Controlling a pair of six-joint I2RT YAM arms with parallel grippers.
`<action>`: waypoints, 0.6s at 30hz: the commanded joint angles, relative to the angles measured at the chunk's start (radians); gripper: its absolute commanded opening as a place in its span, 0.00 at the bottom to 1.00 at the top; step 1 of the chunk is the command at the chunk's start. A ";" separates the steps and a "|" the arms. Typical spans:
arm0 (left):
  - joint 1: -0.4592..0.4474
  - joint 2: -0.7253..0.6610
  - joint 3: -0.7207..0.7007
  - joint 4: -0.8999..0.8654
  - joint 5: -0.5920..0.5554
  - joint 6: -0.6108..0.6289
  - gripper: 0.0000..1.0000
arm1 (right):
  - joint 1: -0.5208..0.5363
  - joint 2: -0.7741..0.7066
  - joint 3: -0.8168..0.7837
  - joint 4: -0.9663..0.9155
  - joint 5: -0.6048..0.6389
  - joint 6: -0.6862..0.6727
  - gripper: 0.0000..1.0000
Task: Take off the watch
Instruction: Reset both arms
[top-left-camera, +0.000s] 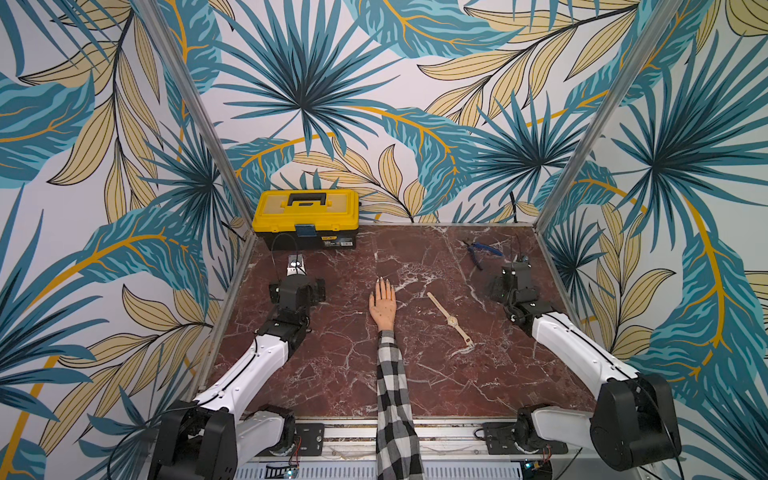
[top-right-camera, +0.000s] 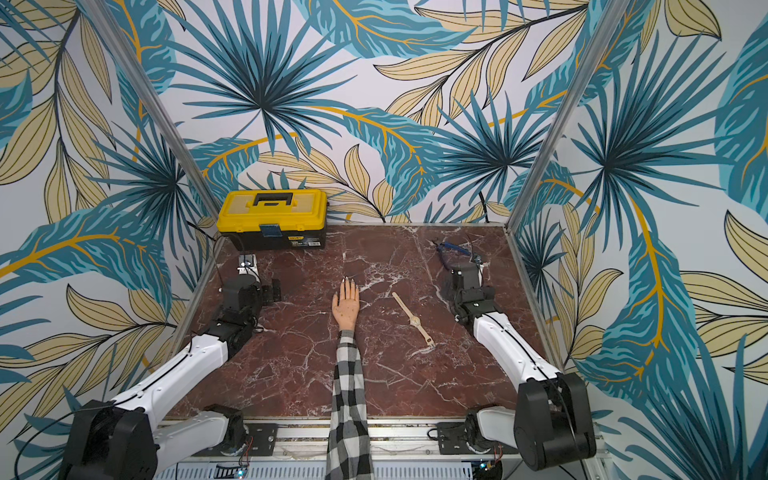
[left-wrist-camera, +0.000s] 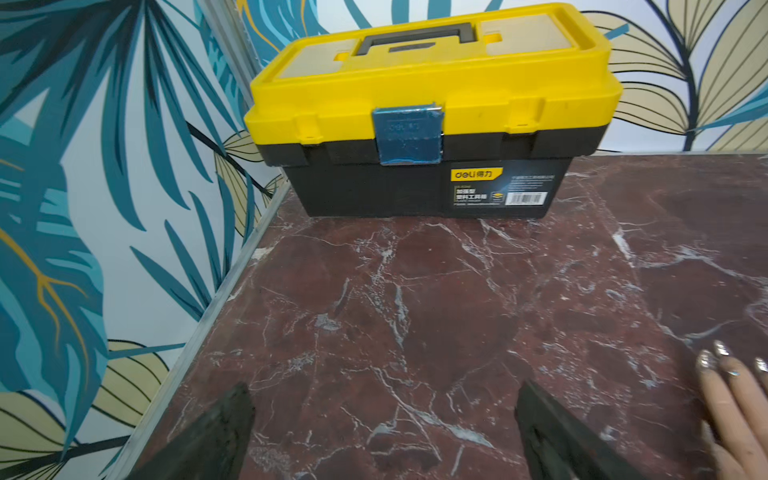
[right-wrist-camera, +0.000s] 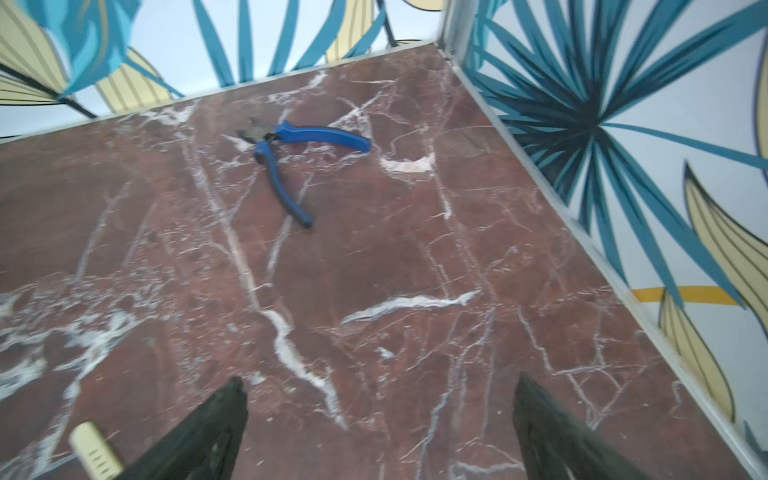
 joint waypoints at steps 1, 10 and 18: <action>0.042 0.018 -0.062 0.222 0.033 0.044 0.99 | -0.043 -0.009 -0.092 0.177 0.051 -0.091 1.00; 0.149 0.165 -0.219 0.574 0.093 -0.001 0.99 | -0.083 0.025 -0.322 0.654 -0.006 -0.205 0.99; 0.182 0.368 -0.216 0.743 0.170 -0.017 1.00 | -0.092 0.197 -0.466 1.142 -0.160 -0.197 1.00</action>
